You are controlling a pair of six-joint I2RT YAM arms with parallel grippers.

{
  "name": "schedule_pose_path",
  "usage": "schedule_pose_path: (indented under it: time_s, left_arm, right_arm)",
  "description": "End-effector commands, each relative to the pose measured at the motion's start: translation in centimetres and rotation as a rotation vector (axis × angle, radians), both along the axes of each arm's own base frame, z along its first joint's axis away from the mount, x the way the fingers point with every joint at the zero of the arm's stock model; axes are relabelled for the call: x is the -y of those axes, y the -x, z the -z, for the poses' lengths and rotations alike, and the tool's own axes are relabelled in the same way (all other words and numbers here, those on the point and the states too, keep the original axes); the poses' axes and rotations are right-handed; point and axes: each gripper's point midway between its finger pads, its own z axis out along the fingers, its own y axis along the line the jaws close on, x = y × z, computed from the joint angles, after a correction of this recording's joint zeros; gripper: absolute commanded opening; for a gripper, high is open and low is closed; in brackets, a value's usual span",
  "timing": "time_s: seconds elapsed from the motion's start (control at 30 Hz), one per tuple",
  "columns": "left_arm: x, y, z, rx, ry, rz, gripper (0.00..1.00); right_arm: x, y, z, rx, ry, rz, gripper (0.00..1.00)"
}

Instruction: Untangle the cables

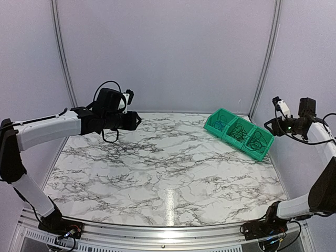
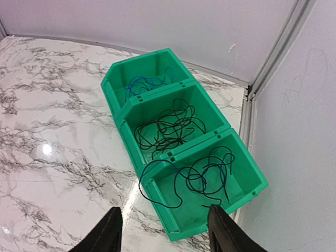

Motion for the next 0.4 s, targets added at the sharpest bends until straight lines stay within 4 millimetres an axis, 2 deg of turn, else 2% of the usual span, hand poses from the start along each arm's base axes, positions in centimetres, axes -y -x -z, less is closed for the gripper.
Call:
schedule_pose_path:
  time_s: [0.0, 0.03, 0.13, 0.23, 0.37]
  left_arm:
    - [-3.9, -0.5, -5.1, 0.169, -0.038, -0.116, 0.44]
    - [-4.6, -0.5, -5.9, 0.192, -0.04, -0.141, 0.46]
    - [-6.1, -0.7, -6.9, 0.231, -0.037, -0.187, 0.5]
    - [-7.2, -0.8, -7.5, 0.254, -0.029, -0.22, 0.55]
    - [-7.9, -0.8, -8.2, 0.274, -0.018, -0.239, 0.57]
  right_arm:
    - [-1.7, 1.2, -6.5, 0.193, -0.012, -0.054, 0.88]
    - [-1.6, 1.5, -7.9, 0.237, -0.01, -0.029, 0.97]
    - [-1.0, 2.6, -12.1, 0.377, 0.015, 0.056, 0.98]
    - [-1.2, 4.1, -15.3, 0.471, 0.012, 0.089, 0.99]
    - [-2.3, 4.4, -16.9, 0.469, -0.066, 0.056, 0.99]
